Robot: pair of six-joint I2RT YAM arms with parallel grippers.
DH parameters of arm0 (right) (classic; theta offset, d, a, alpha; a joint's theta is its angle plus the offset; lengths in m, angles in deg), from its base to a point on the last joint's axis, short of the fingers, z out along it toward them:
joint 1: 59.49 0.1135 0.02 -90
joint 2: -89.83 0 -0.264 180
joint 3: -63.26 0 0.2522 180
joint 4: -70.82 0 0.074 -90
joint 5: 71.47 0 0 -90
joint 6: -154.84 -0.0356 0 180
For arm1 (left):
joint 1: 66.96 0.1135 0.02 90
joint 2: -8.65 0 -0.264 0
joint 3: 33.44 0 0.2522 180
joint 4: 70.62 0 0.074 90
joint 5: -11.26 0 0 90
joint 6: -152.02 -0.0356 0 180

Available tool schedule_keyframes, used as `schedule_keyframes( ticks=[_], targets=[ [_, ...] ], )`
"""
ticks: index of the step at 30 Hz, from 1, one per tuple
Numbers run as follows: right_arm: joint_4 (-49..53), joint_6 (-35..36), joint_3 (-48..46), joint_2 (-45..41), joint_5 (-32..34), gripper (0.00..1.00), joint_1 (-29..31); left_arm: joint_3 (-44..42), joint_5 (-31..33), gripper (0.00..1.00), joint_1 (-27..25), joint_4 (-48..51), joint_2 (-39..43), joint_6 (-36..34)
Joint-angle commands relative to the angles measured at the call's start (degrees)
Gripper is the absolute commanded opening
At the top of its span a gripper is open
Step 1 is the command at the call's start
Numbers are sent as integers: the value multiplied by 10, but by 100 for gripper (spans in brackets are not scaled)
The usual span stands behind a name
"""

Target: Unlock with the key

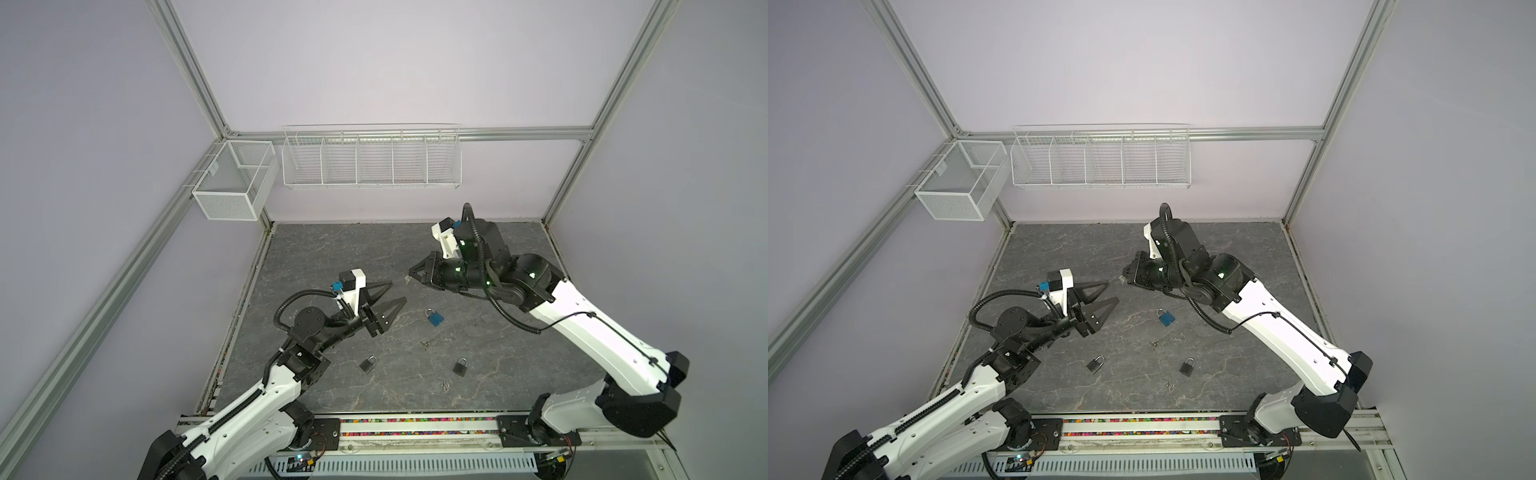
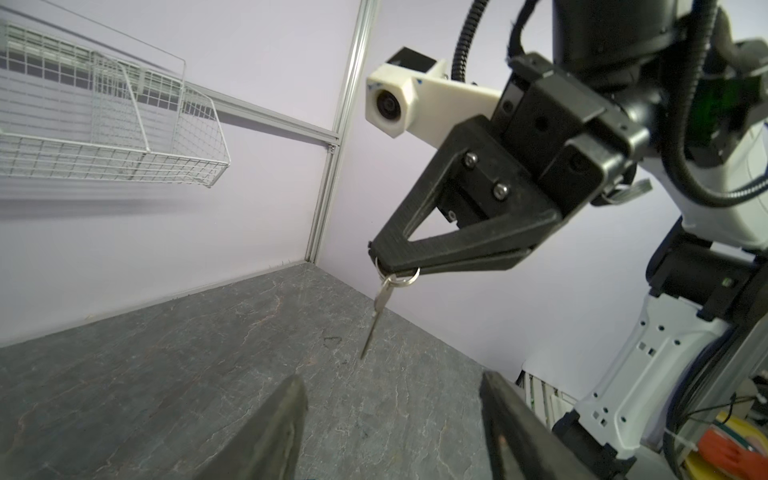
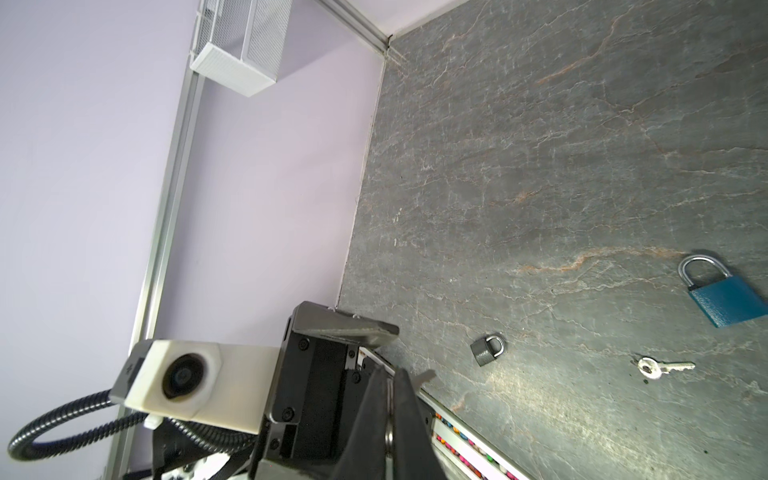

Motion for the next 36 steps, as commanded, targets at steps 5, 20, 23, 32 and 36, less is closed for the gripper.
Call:
schedule_keyframes(
  ticks=[5,20,23,32,36],
  targets=[
    [69,29,30,15,-35,7,-3,31,-34,58,-11,-46,-66,-92],
    [89,40,28,2,-29,7,-7,46,-79,19,-48,-97,-122,-70],
    [77,37,14,-9,-28,7,-8,42,-76,15,-48,-97,-119,-69],
    [68,41,7,-15,-36,7,-10,45,-56,0,-48,-66,-115,-93],
    [65,65,10,-20,-43,8,-12,50,-60,0,-48,-48,-106,-111]
  ],
)
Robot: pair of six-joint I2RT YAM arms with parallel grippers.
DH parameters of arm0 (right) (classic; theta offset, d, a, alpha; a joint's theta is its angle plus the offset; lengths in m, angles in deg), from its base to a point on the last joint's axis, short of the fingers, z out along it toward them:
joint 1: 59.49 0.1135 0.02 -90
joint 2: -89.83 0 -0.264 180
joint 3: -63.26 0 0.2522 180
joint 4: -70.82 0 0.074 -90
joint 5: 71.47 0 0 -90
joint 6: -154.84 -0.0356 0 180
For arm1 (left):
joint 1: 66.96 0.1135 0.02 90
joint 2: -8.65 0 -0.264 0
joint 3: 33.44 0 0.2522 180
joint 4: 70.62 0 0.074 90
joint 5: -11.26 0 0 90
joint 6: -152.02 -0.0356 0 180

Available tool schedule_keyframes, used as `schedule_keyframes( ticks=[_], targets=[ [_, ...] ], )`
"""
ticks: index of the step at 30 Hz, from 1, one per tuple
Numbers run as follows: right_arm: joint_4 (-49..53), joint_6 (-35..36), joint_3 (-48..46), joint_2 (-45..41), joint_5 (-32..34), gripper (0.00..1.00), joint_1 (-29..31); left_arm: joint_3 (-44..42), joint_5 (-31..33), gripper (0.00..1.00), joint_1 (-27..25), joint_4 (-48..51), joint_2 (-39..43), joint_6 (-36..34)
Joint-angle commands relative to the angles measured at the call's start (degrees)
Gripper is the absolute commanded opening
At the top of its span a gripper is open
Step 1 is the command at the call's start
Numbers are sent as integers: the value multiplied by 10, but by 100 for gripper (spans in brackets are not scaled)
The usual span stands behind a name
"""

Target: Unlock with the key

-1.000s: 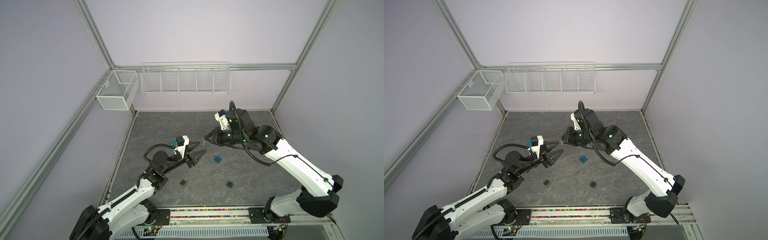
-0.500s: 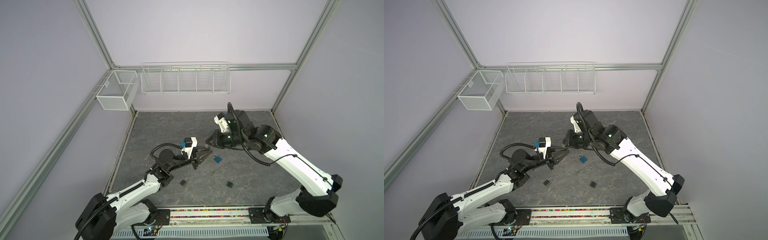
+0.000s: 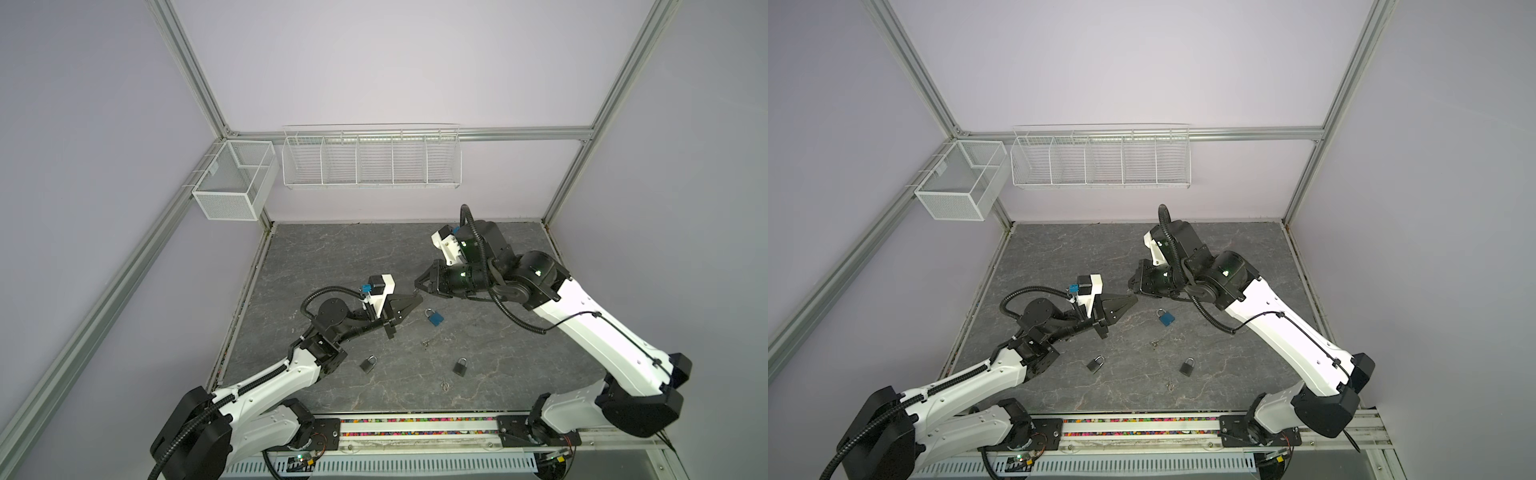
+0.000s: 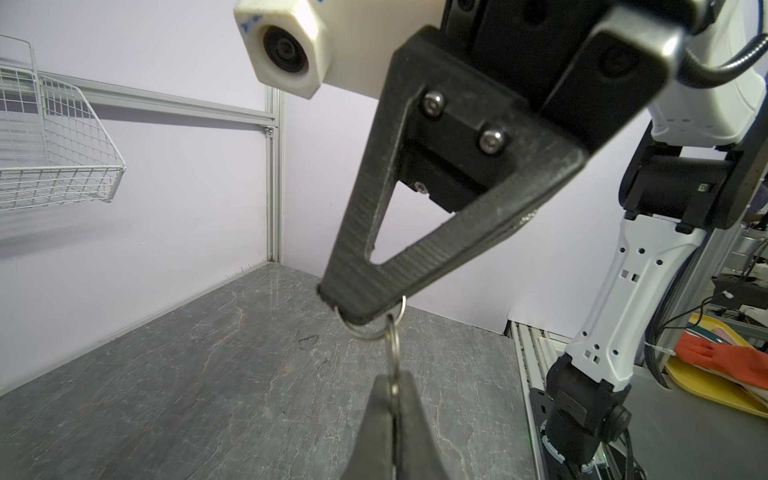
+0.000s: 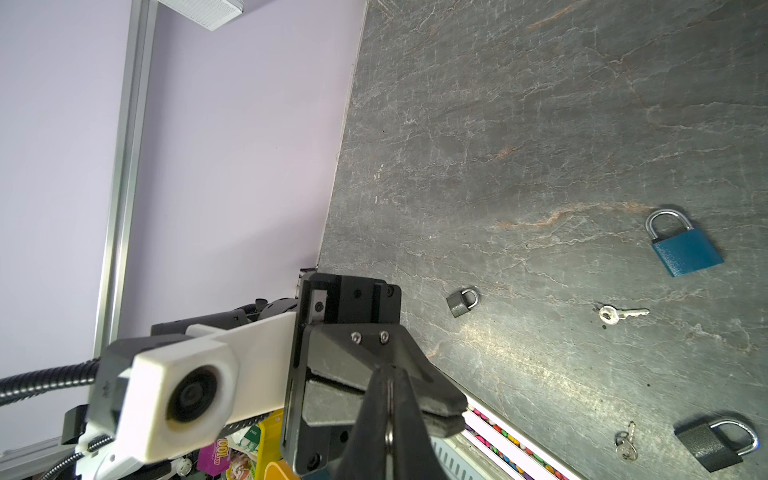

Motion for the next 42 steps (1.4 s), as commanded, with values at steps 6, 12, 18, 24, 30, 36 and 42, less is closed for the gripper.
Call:
schedule_keyframes(
  ticks=[6,12,18,24,30,36,42],
  targets=[
    [-41,116,-23,-53,-38,36,-27,25,-6,0,-1,59,27,-37],
    [-18,275,-27,-50,-103,49,-40,51,-47,0,-1,104,26,-36],
    [8,357,-36,-33,-141,49,-40,63,-69,0,-1,103,16,-25],
    [20,398,-38,-30,-143,46,-42,68,-82,0,-1,95,7,-23],
    [27,436,-45,-28,-156,39,-43,75,-92,0,-1,87,-6,-17],
    [29,451,-51,-26,-169,32,-45,79,-94,0,-1,86,-12,-16],
    [34,459,-50,-24,-174,26,-46,83,-101,0,-1,83,-17,-13]
  ],
)
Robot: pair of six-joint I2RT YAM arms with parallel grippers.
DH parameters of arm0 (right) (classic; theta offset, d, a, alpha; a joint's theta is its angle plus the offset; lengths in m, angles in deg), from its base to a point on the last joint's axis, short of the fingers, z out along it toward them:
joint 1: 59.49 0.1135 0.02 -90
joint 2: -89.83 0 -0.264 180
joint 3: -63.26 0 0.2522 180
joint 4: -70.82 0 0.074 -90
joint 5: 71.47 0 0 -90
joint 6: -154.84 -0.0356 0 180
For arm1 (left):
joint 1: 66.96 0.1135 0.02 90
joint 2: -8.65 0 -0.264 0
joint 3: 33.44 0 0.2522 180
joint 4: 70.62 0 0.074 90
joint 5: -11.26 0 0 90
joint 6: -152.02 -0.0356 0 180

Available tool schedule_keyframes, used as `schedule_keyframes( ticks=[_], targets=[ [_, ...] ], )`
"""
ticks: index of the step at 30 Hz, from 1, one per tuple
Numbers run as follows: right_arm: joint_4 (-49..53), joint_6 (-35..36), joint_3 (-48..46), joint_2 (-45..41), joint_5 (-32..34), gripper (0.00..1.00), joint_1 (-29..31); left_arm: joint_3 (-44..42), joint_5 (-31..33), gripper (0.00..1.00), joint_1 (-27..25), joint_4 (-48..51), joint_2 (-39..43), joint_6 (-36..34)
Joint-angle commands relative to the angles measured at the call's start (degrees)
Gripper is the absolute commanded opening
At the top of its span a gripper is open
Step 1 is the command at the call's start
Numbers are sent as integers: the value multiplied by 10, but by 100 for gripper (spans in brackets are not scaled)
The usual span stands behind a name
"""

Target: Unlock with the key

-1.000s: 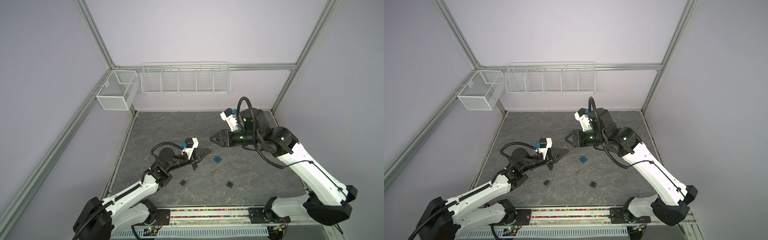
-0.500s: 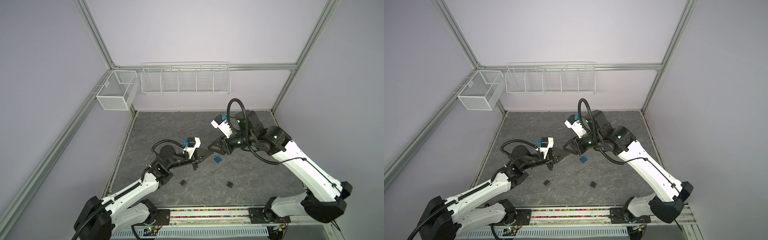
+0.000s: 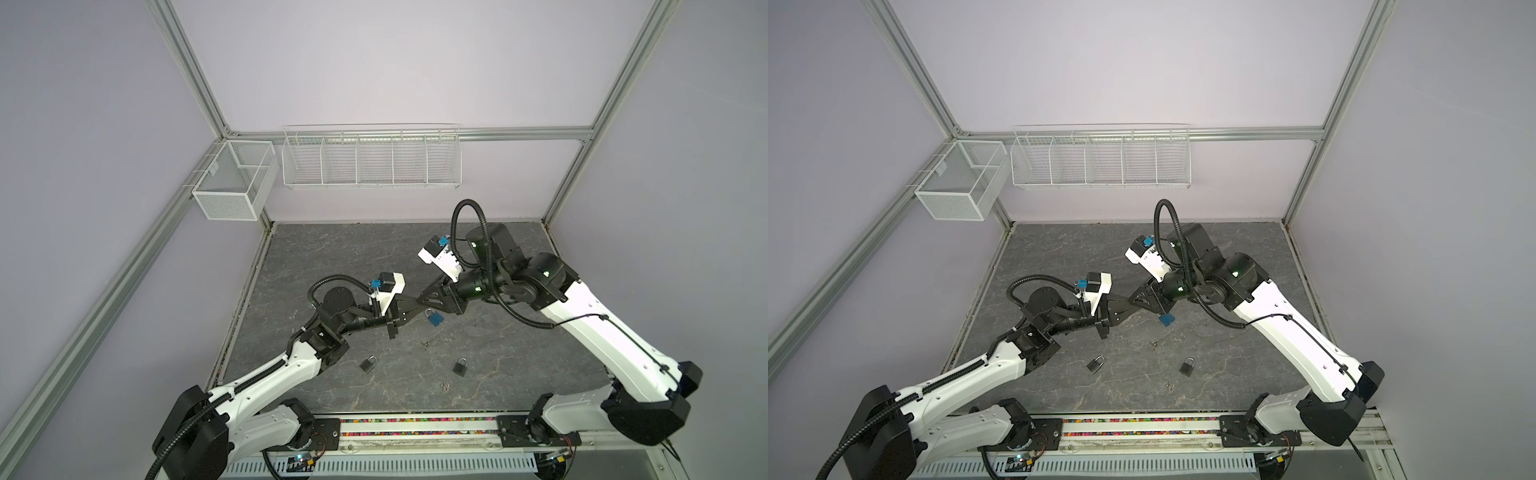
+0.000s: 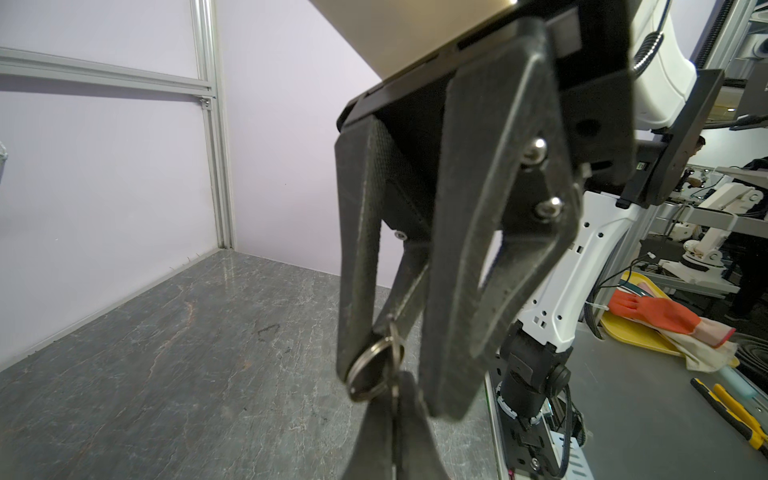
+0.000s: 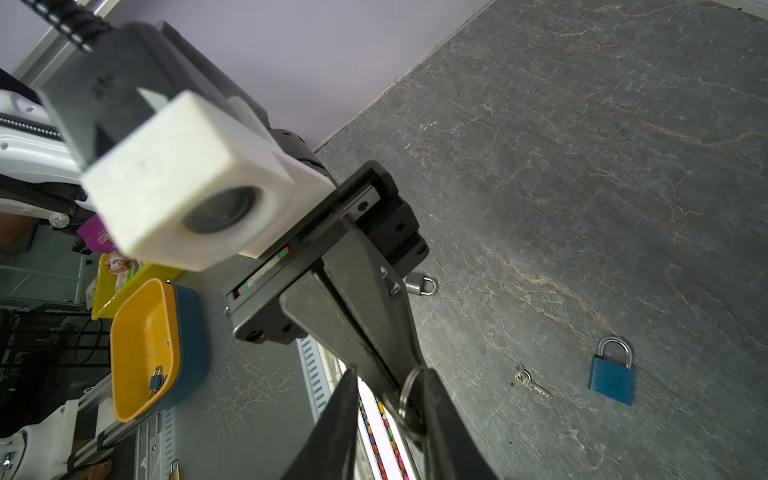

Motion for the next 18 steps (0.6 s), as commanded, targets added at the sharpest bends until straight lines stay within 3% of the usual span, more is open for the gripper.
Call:
schedule_keyframes(
  ticks=[1,18],
  targets=[
    [9,24,-6,5,-15,25,-5,19,-12,0,-1,-12,-3,0],
    [13,36,-6,-1,-16,10,-13,23,-30,0,-1,-21,-5,14]
  ],
)
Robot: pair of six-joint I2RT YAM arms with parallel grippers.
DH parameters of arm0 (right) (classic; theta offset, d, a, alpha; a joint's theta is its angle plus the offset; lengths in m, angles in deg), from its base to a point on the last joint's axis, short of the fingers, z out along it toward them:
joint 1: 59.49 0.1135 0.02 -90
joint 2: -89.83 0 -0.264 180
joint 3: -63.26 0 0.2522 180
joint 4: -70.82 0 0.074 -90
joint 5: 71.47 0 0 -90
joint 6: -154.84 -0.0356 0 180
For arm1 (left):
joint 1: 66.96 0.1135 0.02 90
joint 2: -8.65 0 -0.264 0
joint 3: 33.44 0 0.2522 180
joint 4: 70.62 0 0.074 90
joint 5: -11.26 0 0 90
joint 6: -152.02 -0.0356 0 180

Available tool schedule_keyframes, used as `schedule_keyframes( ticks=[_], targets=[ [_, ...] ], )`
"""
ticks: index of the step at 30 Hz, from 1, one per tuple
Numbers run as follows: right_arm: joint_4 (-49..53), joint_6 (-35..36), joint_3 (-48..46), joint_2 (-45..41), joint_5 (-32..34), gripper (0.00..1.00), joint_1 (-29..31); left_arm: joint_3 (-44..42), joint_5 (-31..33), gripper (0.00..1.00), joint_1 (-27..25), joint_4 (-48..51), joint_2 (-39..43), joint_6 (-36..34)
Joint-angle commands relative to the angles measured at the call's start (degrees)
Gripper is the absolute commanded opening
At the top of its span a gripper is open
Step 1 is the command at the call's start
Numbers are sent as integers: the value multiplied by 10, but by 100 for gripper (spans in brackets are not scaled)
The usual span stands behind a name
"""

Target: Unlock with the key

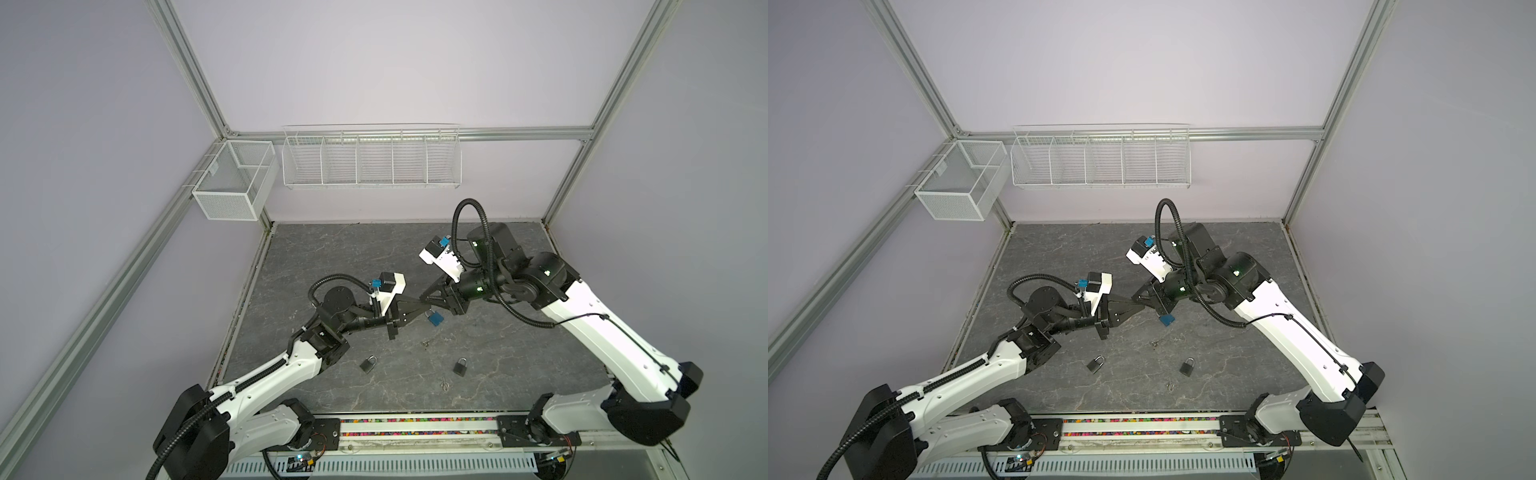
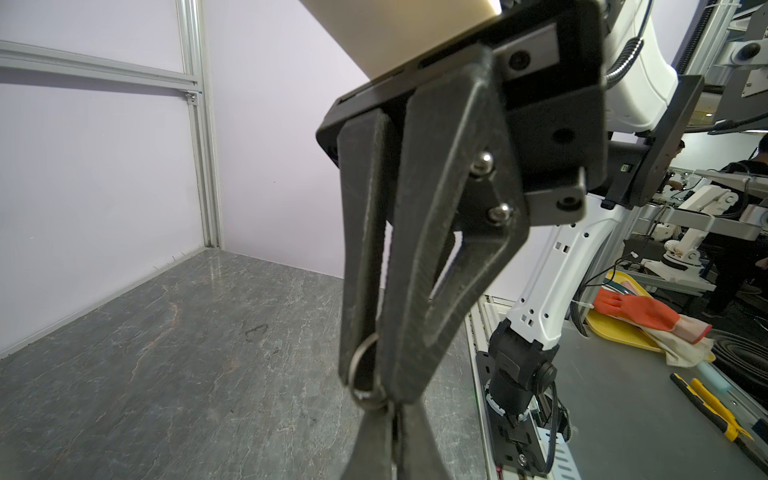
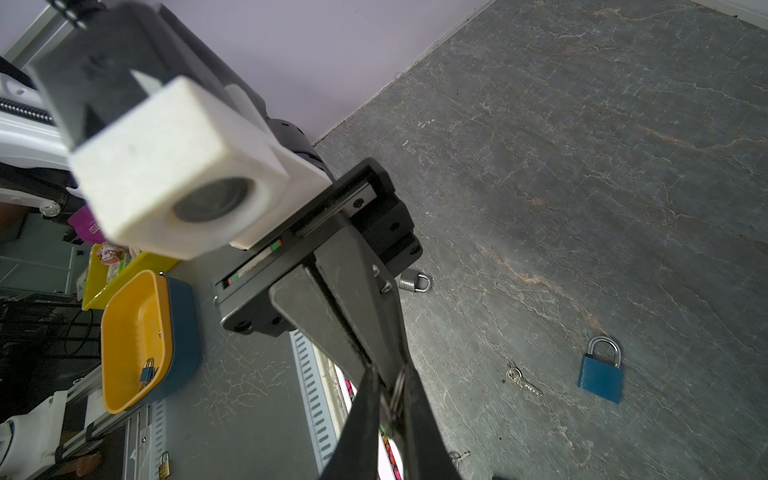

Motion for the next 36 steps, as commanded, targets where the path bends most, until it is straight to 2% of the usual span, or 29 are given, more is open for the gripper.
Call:
schedule_keyframes(
  ticks=[1,10,16,18,22,24,27,29,32,36],
  targets=[
    [2,13,-5,-1,-13,9,-4,24,-14,0,-1,-16,-2,1],
    [-8,5,-7,-11,-15,7,-6,40,-15,2,0,0,-9,13],
    [-35,-37,-7,-27,0,7,-18,36,11,46,0,28,8,18],
    [-53,-66,-14,-35,6,7,-24,20,45,48,1,28,24,33],
    [-119,-146,-56,-61,45,7,-35,-19,125,55,2,-9,72,111],
    [-172,-202,-88,-76,59,7,-38,-47,194,56,2,-36,100,167],
    [-250,-281,-131,-94,74,7,-38,-46,299,55,2,15,128,254],
    [-303,-336,-161,-103,79,7,-38,-31,344,54,2,57,132,321],
    [-362,-404,-193,-109,93,7,-35,-25,318,53,1,9,117,378],
    [-428,-474,-228,-111,109,7,-29,-20,326,51,-2,-34,90,438]
  ],
)
